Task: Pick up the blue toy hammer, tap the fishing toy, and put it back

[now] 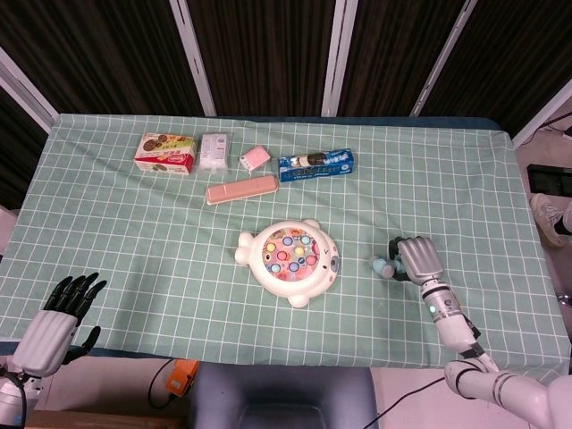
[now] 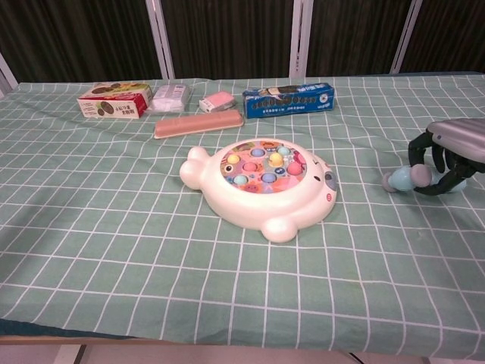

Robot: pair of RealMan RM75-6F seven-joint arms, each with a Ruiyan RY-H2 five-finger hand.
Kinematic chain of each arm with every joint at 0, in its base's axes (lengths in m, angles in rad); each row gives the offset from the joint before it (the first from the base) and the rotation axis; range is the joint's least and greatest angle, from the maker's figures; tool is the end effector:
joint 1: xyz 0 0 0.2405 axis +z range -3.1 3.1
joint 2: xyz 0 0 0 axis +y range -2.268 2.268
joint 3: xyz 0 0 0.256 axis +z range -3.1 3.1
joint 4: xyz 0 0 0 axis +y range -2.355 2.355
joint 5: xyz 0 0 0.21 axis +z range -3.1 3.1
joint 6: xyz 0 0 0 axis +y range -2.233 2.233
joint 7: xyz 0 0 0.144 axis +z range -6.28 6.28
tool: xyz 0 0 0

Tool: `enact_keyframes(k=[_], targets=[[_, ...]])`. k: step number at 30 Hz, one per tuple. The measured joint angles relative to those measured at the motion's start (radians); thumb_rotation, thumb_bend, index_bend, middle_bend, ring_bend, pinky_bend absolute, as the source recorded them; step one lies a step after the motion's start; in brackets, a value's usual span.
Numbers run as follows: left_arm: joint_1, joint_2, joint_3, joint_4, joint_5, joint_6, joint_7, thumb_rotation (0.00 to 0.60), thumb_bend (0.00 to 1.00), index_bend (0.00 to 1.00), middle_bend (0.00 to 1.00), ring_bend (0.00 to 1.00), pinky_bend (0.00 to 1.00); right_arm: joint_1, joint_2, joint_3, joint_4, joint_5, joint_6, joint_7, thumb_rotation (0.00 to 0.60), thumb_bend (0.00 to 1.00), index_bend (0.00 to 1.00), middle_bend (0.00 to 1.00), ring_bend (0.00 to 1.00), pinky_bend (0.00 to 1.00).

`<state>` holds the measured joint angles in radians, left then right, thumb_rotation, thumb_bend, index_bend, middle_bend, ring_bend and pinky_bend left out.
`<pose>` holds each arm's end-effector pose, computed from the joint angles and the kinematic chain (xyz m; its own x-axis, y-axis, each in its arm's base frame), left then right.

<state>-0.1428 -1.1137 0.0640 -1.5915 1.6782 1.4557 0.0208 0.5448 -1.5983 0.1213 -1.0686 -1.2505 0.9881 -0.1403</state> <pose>-0.2940 0.1711 0.1339 0.4660 0.1100 0.8779 0.8703 -0.2356 -0.4325 -0.2876 -0.3400 0.0090 0.5343 -0.2224 0.8155 -0.8452 -0.1550 0.5114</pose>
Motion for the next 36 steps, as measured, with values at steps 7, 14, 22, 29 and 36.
enact_keyframes(k=[7,14,22,29,36], targets=[[0.000,-0.001,0.000,0.000,0.001,0.000,0.001,0.600,0.42,0.00,0.00,0.00,0.05,-0.003,0.004,0.009,-0.003,0.002,-0.002,0.005,0.600,0.39,0.65,0.57,0.59,0.60],[0.000,-0.001,0.000,0.001,0.000,-0.001,0.002,0.600,0.42,0.00,0.00,0.00,0.05,-0.002,0.004,0.018,-0.002,0.006,-0.005,0.009,0.600,0.39,0.62,0.56,0.58,0.60],[-0.001,-0.001,-0.001,0.001,-0.001,-0.002,0.003,0.600,0.42,0.00,0.00,0.00,0.05,0.001,0.010,0.029,-0.015,0.011,-0.004,0.000,0.600,0.39,0.62,0.56,0.58,0.59],[0.000,-0.001,0.000,0.000,0.000,-0.001,0.003,0.600,0.42,0.00,0.00,0.00,0.05,-0.002,0.014,0.033,-0.021,0.017,-0.004,-0.003,0.600,0.39,0.62,0.56,0.58,0.59],[-0.001,-0.001,0.000,0.000,0.000,-0.003,0.004,0.600,0.42,0.00,0.00,0.00,0.05,-0.005,0.025,0.038,-0.029,0.017,0.002,0.001,0.600,0.39,0.62,0.56,0.58,0.59]])
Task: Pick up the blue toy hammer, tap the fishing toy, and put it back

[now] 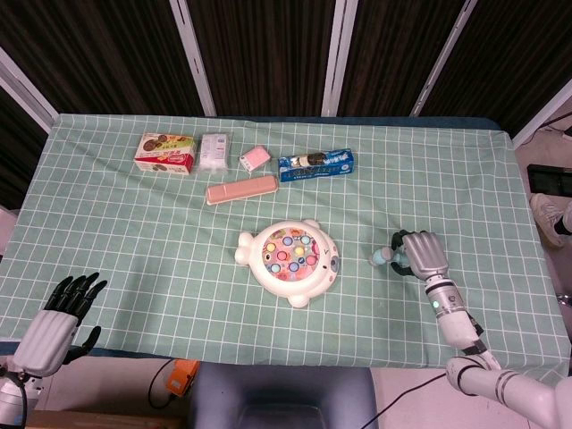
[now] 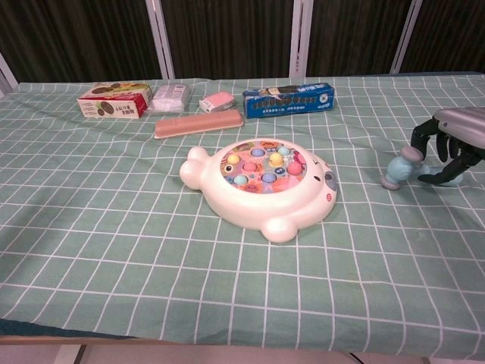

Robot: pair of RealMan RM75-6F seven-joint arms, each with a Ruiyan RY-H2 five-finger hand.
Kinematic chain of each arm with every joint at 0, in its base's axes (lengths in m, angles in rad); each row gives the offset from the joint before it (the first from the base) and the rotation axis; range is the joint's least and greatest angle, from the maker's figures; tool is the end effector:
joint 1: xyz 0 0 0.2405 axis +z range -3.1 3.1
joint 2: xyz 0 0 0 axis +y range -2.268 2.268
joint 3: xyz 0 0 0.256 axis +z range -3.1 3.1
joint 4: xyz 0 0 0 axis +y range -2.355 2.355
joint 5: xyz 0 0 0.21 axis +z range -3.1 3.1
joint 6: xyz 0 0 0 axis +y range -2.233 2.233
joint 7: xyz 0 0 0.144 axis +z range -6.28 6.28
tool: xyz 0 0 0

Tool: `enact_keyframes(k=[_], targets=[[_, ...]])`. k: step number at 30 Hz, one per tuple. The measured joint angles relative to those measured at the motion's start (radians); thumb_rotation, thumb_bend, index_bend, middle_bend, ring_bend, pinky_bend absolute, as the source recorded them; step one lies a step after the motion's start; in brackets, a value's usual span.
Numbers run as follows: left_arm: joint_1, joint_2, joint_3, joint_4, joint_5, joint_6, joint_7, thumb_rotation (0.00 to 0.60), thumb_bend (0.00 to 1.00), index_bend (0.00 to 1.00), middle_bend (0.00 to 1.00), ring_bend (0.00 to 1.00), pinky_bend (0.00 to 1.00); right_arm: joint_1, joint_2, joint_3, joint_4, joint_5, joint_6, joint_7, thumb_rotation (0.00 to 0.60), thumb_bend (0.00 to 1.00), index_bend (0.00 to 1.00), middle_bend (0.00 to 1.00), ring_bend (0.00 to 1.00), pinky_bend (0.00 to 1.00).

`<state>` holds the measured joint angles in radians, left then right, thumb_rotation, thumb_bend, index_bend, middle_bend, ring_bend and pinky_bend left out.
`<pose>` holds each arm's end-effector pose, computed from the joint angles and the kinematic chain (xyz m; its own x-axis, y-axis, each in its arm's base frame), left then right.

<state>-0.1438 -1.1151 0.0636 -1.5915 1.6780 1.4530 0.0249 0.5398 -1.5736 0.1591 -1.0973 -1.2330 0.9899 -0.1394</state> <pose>-0.2939 0.1714 0.1332 0.4689 0.1110 0.8763 0.8688 -0.2369 -0.4349 -0.2855 -0.3459 0.0213 0.5062 -0.1997 0.8390 -0.8624 -0.1219 0.4913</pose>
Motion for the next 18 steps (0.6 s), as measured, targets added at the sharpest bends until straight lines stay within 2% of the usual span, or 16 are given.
enact_keyframes(k=[3,6,9,10,11,13,15,18], targets=[[0.001,0.000,0.001,0.000,0.001,0.001,0.001,0.600,0.42,0.00,0.00,0.00,0.05,-0.005,0.008,0.000,-0.010,-0.005,0.013,0.003,0.600,0.39,0.62,0.56,0.58,0.59],[0.001,0.000,0.001,0.000,0.002,0.003,0.001,0.600,0.42,0.00,0.00,0.00,0.05,-0.015,0.027,-0.002,-0.036,-0.018,0.040,0.000,0.600,0.39,0.57,0.51,0.53,0.54],[0.003,0.001,0.000,0.000,0.001,0.006,-0.001,0.600,0.42,0.00,0.00,0.00,0.05,-0.038,0.066,-0.008,-0.099,-0.038,0.093,-0.013,0.600,0.38,0.37,0.35,0.36,0.41],[0.003,0.001,0.000,0.000,0.001,0.007,-0.002,0.600,0.42,0.00,0.00,0.00,0.05,-0.048,0.082,-0.012,-0.128,-0.044,0.111,-0.021,0.600,0.38,0.25,0.26,0.26,0.34],[0.003,0.001,-0.001,0.001,0.001,0.008,-0.003,0.600,0.42,0.00,0.00,0.00,0.05,-0.059,0.101,-0.017,-0.162,-0.049,0.129,-0.030,0.600,0.38,0.15,0.18,0.17,0.27],[0.004,0.001,-0.002,0.001,0.000,0.009,-0.004,0.600,0.42,0.00,0.00,0.00,0.05,-0.092,0.154,-0.034,-0.260,-0.062,0.173,-0.059,0.600,0.37,0.03,0.07,0.06,0.18],[0.004,0.002,-0.002,0.001,0.000,0.010,-0.005,0.600,0.42,0.00,0.00,0.00,0.05,-0.136,0.220,-0.060,-0.379,-0.083,0.230,-0.092,0.600,0.36,0.00,0.02,0.01,0.14],[0.005,0.002,-0.001,0.001,0.000,0.011,-0.005,0.600,0.42,0.00,0.00,0.00,0.05,-0.224,0.323,-0.116,-0.549,-0.142,0.350,-0.130,0.600,0.36,0.00,0.01,0.00,0.12]])
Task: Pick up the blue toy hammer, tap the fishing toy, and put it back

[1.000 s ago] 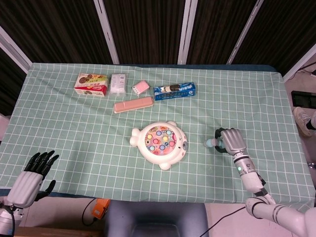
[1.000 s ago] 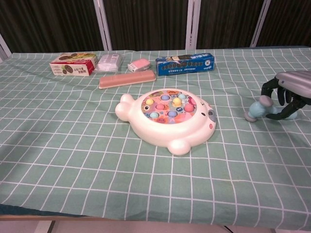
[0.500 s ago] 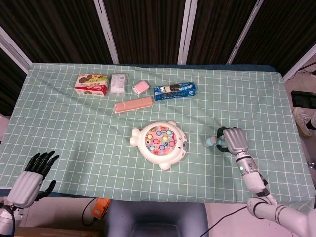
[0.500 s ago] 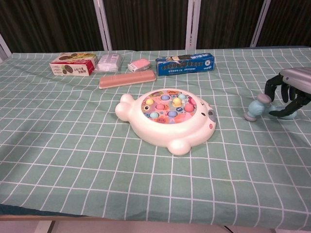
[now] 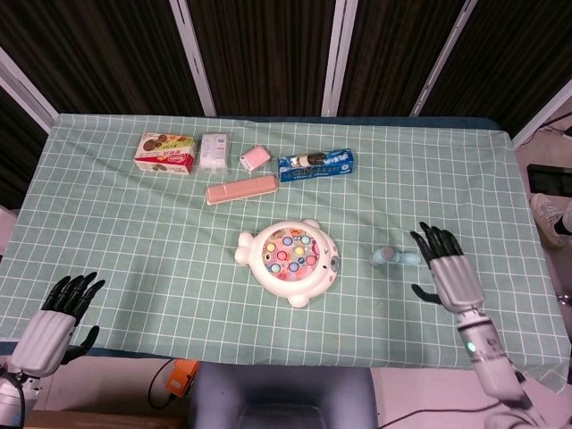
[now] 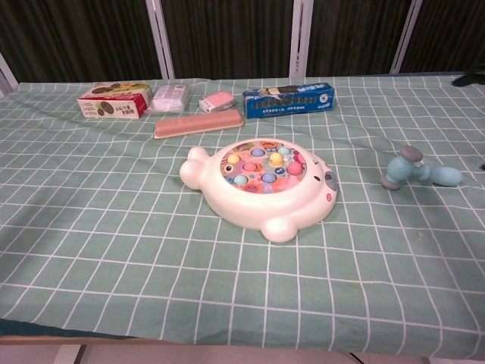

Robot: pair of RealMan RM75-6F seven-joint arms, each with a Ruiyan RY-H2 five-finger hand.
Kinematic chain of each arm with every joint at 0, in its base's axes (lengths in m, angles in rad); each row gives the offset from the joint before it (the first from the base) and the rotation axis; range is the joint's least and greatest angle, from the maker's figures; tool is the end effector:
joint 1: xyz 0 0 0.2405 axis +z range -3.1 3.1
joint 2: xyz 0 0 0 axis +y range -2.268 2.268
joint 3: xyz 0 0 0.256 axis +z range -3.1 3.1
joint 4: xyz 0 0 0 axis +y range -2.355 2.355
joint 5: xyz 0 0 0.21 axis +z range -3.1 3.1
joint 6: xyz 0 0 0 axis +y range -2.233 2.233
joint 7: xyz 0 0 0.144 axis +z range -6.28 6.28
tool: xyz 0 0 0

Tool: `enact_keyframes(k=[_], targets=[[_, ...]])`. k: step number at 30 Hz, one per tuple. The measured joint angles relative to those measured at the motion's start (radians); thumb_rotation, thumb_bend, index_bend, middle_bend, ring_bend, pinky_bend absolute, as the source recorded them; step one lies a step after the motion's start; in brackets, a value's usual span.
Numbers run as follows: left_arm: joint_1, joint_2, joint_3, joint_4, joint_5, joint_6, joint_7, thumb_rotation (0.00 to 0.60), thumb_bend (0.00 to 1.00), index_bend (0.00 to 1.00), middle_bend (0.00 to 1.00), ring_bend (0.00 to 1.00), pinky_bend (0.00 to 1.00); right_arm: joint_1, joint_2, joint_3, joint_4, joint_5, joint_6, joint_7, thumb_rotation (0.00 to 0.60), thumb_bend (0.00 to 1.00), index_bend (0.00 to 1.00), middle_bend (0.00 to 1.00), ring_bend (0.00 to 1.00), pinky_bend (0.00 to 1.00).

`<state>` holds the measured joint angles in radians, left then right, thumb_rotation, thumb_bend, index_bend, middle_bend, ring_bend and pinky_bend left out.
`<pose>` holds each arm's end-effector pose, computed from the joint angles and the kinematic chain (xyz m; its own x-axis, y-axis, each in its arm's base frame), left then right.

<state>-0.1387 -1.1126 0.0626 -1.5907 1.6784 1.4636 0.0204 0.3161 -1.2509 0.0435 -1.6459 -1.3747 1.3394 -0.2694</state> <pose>-0.2944 0.1703 0.1355 0.4656 0.1028 0.8790 0.8706 -0.2319 -0.4340 -0.2643 -0.2421 0.0977 0.4909 -0.0783 0.8677 -0.8671 -0.1406 0.4779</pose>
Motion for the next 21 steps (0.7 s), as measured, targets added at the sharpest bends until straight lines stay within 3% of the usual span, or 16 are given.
enact_keyframes(k=[4,9,21], targets=[[0.003,-0.001,0.002,-0.001,0.007,0.007,0.006,0.600,0.42,0.00,0.00,0.00,0.05,-0.112,0.061,-0.061,-0.105,-0.089,0.172,-0.007,0.600,0.36,0.00,0.00,0.00,0.10],[0.009,-0.003,0.006,0.000,0.023,0.025,0.009,0.600,0.42,0.00,0.00,0.00,0.05,-0.223,0.074,-0.111,-0.029,-0.165,0.277,0.033,0.600,0.35,0.01,0.00,0.00,0.06],[0.016,-0.008,0.003,0.011,0.029,0.041,0.021,0.600,0.42,0.00,0.00,0.00,0.05,-0.277,0.077,-0.106,0.014,-0.199,0.284,0.055,0.600,0.35,0.01,0.00,0.00,0.05]])
